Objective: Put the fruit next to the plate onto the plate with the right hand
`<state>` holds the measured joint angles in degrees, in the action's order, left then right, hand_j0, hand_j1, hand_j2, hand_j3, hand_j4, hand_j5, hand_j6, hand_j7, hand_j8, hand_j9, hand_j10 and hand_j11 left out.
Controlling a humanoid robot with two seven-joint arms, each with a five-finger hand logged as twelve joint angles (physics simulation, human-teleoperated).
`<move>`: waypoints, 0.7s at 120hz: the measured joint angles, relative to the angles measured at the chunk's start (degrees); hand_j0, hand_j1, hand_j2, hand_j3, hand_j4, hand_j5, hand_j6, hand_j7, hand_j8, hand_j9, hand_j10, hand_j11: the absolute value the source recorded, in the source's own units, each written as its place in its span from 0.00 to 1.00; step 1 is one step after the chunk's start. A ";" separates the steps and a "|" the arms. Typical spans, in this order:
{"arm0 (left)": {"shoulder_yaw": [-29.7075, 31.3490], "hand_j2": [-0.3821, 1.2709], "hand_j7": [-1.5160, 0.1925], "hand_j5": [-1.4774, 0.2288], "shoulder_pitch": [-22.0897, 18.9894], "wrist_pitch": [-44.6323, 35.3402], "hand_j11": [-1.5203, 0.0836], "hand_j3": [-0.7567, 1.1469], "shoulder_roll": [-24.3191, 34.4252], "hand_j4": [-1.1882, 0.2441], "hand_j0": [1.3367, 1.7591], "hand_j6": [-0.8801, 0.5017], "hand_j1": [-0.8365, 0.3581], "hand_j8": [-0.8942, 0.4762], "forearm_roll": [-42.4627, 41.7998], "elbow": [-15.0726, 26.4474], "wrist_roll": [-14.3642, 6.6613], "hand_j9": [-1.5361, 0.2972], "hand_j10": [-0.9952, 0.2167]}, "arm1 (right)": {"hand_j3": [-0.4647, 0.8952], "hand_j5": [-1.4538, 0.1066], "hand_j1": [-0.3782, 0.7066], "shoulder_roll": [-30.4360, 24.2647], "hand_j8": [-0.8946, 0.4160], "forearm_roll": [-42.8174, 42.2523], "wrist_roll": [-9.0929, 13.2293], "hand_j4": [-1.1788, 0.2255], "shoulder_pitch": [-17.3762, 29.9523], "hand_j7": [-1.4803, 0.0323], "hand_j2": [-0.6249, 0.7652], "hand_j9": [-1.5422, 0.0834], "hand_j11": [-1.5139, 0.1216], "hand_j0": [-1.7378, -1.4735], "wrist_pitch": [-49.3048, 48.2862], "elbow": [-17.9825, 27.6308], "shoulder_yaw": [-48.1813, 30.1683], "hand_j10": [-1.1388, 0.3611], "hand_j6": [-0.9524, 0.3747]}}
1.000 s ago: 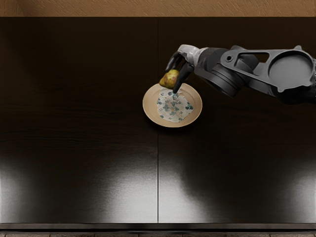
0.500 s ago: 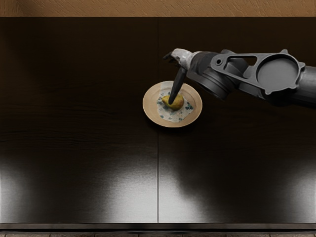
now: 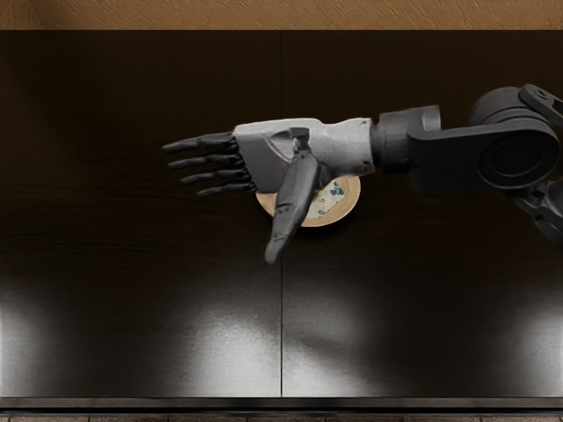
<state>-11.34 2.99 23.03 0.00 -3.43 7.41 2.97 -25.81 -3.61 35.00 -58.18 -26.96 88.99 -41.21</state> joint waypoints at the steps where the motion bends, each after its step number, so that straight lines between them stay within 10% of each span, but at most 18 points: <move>1: 0.00 0.23 0.88 0.86 0.00 0.00 0.94 0.40 0.00 0.82 0.76 0.63 0.98 0.64 0.00 0.00 0.00 0.83 0.81 | 0.34 0.92 0.03 -0.31 0.68 0.47 0.00 0.83 0.25 0.97 0.45 0.94 0.92 0.30 -0.62 0.04 -0.28 0.75 0.71; 84: -0.10 0.23 0.88 0.86 -0.25 0.00 0.94 0.40 0.00 0.82 0.76 0.63 0.98 0.64 -0.08 -0.02 -0.06 0.83 0.81 | 0.34 0.93 0.03 -32.82 0.68 21.61 0.00 0.84 12.71 0.98 0.45 0.95 0.93 0.30 -8.06 -2.11 -3.21 0.76 0.72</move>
<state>-11.43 2.74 23.03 0.00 -3.51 7.39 2.92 -58.63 18.00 35.00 -45.47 -35.02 86.88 -44.42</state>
